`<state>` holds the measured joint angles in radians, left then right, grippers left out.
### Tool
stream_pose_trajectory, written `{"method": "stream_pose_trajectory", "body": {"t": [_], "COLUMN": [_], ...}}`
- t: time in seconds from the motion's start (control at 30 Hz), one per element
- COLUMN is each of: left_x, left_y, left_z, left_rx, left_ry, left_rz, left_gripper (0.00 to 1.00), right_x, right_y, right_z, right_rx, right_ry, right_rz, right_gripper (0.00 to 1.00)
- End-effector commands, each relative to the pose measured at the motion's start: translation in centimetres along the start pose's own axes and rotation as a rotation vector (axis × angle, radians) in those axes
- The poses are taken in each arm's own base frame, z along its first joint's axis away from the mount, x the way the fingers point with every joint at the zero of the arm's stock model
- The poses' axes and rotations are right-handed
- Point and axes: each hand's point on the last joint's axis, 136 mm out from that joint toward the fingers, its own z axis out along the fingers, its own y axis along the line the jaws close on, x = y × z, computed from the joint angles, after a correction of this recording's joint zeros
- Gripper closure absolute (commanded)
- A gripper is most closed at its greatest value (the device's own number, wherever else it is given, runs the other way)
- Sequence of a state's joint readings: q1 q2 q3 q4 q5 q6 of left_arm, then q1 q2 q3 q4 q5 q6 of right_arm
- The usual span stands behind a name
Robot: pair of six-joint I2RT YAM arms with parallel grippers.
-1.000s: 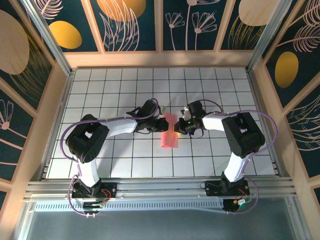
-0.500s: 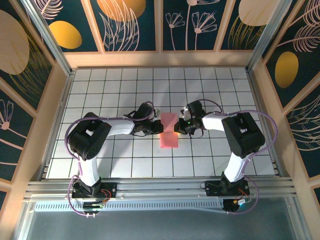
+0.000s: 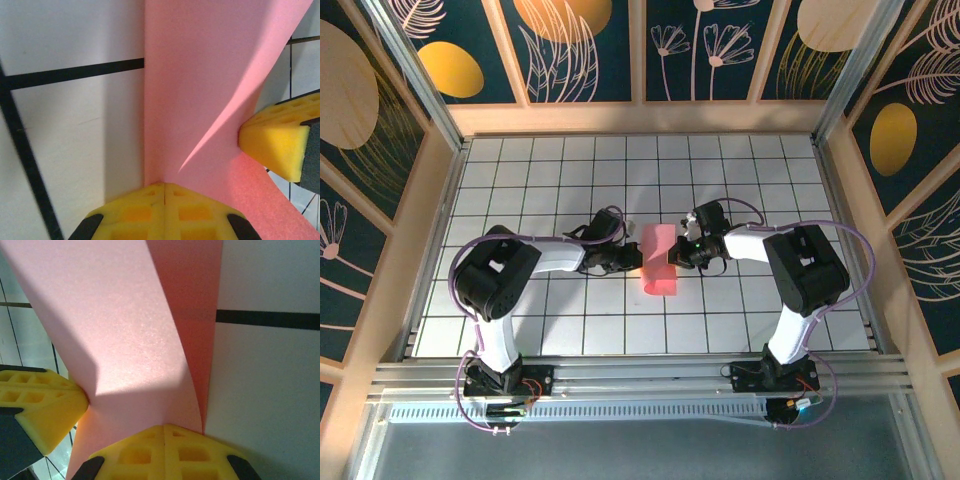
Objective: Fold a paper plane with a square sheet of paper (fold left side to right side)
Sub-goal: First fold the square sheet of paper in half at the center of the table.
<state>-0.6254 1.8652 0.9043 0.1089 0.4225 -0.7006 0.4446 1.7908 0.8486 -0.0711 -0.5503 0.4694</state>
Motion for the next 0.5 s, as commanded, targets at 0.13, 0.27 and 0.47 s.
{"method": "stream_pose_trajectory", "body": {"t": [0.13, 0.27, 0.47], "left_x": [-1.5, -1.9, -1.1], "left_y": [-0.5, -2.8, -4.5], "left_z": [-2.9, -3.0, -0.8], "left_rx": [0.009, 0.089, 0.132], "left_ry": [-0.069, -0.062, 0.003], "left_rz": [0.025, 0.052, 0.08], "left_gripper": [0.99, 0.99, 0.99], "right_x": [3.8, 3.7, 3.8], "right_y": [-7.5, -7.4, -7.3], "right_z": [1.4, 1.4, 1.5], "right_rx": [0.289, 0.288, 0.292], "right_ry": [0.089, 0.088, 0.091], "right_rz": [0.073, 0.071, 0.068], "right_gripper": [1.0, 1.0, 1.0]}}
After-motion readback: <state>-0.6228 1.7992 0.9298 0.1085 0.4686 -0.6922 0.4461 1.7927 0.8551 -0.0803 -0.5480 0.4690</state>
